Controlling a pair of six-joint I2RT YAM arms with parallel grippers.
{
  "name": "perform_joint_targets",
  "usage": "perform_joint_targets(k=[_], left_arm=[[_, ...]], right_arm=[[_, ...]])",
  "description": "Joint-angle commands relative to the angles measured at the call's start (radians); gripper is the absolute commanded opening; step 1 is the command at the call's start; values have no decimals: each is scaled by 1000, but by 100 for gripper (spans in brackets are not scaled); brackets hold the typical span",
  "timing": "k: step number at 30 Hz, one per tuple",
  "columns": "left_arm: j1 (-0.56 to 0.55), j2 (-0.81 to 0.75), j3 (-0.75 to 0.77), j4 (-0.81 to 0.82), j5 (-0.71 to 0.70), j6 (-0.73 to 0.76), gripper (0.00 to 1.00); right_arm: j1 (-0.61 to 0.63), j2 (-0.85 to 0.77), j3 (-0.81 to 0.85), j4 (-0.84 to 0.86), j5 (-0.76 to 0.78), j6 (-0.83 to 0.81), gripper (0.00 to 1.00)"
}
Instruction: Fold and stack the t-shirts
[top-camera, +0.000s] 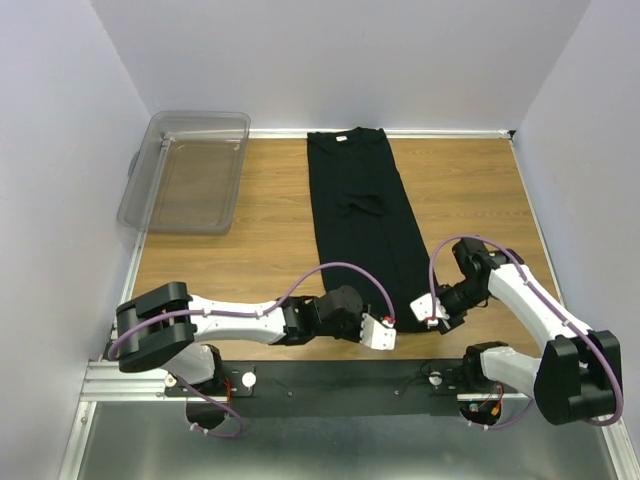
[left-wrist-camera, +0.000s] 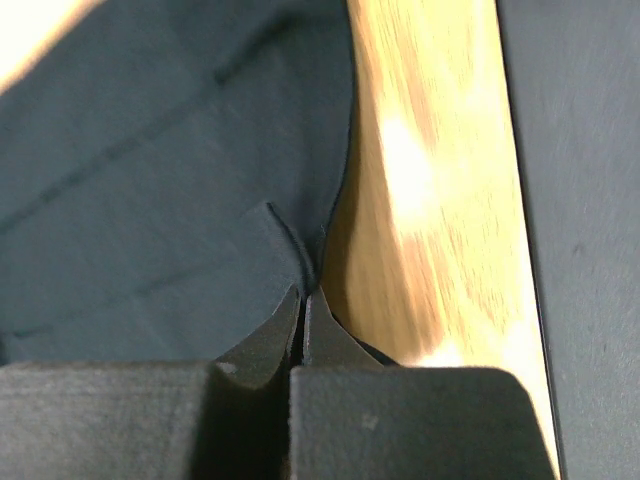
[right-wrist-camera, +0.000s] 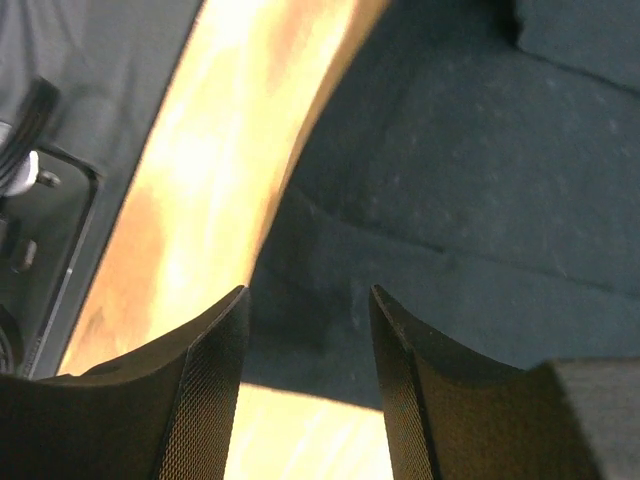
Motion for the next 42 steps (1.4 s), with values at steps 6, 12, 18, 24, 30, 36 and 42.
perform_joint_targets(k=[6,12,18,24,30,36,42], left_arm=[[20,-58,60,-41,182,-4,0],[20,-43,90,-100,222,7,0],[20,-6,110,-161,198,42,0],[8,71,125,-173,190,57,0],[-2,82,93,-150,165,71,0],[-2,78,79,-138,147,85,0],[8,74,65,-120,130,91,0]], right_arm=[[168,45,32,25,40,150,54],[177,40,53,-6,55,205,50],[196,61,56,28,99,277,50],[194,81,81,53,199,289,48],[196,80,50,30,297,248,45],[196,130,67,2,290,216,46],[202,233,66,53,325,245,48]])
